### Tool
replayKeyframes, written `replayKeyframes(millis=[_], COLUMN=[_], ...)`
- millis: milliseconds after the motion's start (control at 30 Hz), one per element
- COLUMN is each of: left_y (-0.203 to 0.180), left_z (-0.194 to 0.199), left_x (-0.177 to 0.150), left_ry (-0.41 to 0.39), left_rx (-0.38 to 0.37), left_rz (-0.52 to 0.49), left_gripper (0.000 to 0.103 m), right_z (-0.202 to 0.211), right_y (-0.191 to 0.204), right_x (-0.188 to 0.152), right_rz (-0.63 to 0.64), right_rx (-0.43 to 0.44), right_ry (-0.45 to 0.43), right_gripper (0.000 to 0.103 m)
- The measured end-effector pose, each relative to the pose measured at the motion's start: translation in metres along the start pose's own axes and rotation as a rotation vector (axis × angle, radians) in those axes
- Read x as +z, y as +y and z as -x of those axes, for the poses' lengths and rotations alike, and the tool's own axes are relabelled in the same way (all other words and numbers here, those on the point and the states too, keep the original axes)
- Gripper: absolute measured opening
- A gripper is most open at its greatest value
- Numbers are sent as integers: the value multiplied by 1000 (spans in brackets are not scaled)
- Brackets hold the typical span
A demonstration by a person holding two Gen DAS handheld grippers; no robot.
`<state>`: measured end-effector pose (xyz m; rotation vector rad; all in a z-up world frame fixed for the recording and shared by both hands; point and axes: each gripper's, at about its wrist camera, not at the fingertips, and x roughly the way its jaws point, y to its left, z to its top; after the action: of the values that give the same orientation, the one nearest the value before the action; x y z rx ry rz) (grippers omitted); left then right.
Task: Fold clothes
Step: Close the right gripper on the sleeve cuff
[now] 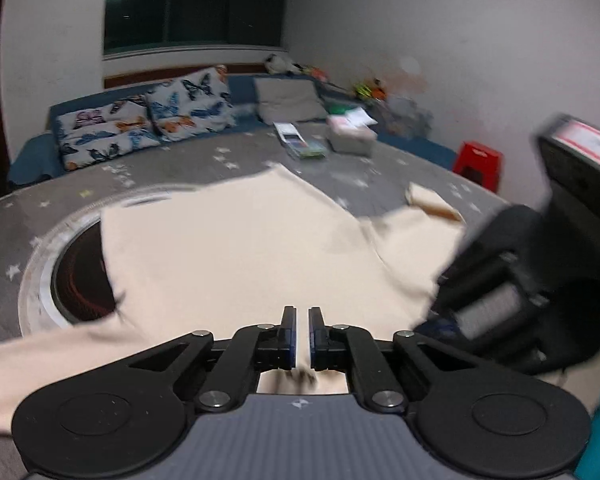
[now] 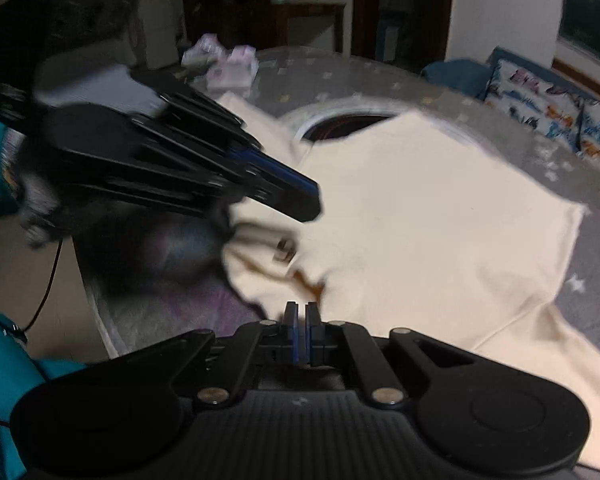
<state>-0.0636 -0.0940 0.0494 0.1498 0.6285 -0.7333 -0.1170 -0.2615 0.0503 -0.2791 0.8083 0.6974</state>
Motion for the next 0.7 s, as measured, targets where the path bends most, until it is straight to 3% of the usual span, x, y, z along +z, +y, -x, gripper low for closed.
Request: replayKeyframes(millis=[200,433,700], left_y=[-4,-26,-26], left_z=[-51,-49,-48], left_x=[3,-13,-13], left_ry=[80,75,77], left_rx=[-8,-42,-42], left_rz=[26,-51,-40], left_gripper=[7,11,11], right_z=[20,26,46], right_y=[-34,-104,-158], right_x=[-1,-33,-70], right_rz=[-121,-317,-456], right_rx=[-124,-320,-543], right_ry=[-74,-70,-44], right_gripper=[7,10,10])
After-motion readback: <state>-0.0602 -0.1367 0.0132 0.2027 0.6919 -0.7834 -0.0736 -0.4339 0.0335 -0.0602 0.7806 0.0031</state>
